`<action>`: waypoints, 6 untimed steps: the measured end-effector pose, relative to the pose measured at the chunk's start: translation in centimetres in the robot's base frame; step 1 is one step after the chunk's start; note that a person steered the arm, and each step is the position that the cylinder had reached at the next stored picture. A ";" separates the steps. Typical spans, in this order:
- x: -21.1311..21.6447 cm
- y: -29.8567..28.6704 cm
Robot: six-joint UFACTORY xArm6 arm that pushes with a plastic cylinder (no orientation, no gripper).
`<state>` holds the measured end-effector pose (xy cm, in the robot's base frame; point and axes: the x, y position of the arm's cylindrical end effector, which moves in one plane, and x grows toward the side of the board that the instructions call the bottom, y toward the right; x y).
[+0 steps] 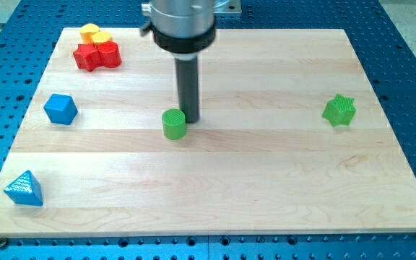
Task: Push the green circle into the blue cube
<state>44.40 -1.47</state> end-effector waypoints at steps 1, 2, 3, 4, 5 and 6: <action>2.6 1.1; 2.3 -4.1; 0.1 -10.7; -0.9 -13.8; -4.8 -10.3; -5.5 -14.2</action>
